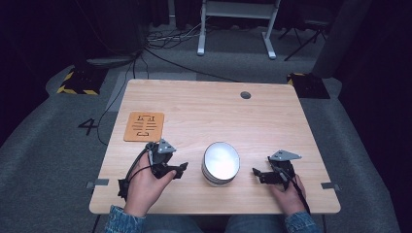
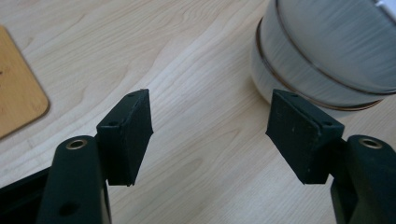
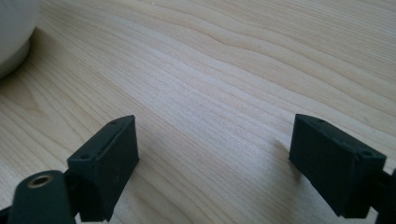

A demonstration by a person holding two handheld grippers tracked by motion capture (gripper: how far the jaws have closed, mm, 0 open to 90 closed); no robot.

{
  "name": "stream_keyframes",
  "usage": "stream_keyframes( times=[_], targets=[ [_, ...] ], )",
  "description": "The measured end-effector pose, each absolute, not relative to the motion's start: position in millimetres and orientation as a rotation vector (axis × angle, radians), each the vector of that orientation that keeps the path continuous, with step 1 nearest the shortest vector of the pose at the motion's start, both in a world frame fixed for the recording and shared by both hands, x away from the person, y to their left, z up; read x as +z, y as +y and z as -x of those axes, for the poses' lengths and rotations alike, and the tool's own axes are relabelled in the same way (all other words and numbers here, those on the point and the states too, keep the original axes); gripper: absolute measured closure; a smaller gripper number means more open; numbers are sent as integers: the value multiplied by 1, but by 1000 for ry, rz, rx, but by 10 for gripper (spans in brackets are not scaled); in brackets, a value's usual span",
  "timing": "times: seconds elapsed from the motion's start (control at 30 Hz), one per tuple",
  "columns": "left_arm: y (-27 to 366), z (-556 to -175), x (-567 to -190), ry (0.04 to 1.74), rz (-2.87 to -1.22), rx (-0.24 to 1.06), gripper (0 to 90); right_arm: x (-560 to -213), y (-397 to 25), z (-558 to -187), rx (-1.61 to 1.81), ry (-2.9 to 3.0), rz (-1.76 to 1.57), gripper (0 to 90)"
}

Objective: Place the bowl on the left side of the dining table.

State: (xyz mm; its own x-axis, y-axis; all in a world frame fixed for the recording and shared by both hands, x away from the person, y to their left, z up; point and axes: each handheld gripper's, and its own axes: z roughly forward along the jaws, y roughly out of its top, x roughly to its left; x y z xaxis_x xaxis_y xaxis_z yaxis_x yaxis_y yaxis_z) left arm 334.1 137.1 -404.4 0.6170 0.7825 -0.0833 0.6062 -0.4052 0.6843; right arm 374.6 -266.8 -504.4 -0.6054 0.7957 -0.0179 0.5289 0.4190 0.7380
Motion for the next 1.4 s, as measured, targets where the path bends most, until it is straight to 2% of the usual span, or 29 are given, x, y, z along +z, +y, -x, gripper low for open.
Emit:
stream_keyframes(
  times=[0.1, 0.7, 0.83, 0.93, 1.17, 1.4],
  targets=[
    [134, -336, -395, 1059, -2144, 355, 313, -504, -267, -375, 1007, 2313, -1131, 158],
    [104, -352, -360, 943, -2146, 296, 321, -505, -267, -374, 1004, 2306, -1133, 158],
    [95, -360, -359, 940, -2141, 272, 322, -505, -267, -374, 1005, 2305, -1136, 158],
    [86, -367, -361, 938, -2191, 305, 321, -505, -267, -374, 1004, 2304, -1138, 158],
    [65, -375, -367, 917, -2245, 278, 324, -505, -267, -374, 1004, 2303, -1138, 158],
    [49, -384, -378, 936, -2284, 245, 372, -505, -266, -374, 1004, 2303, -1147, 158]
  ],
)
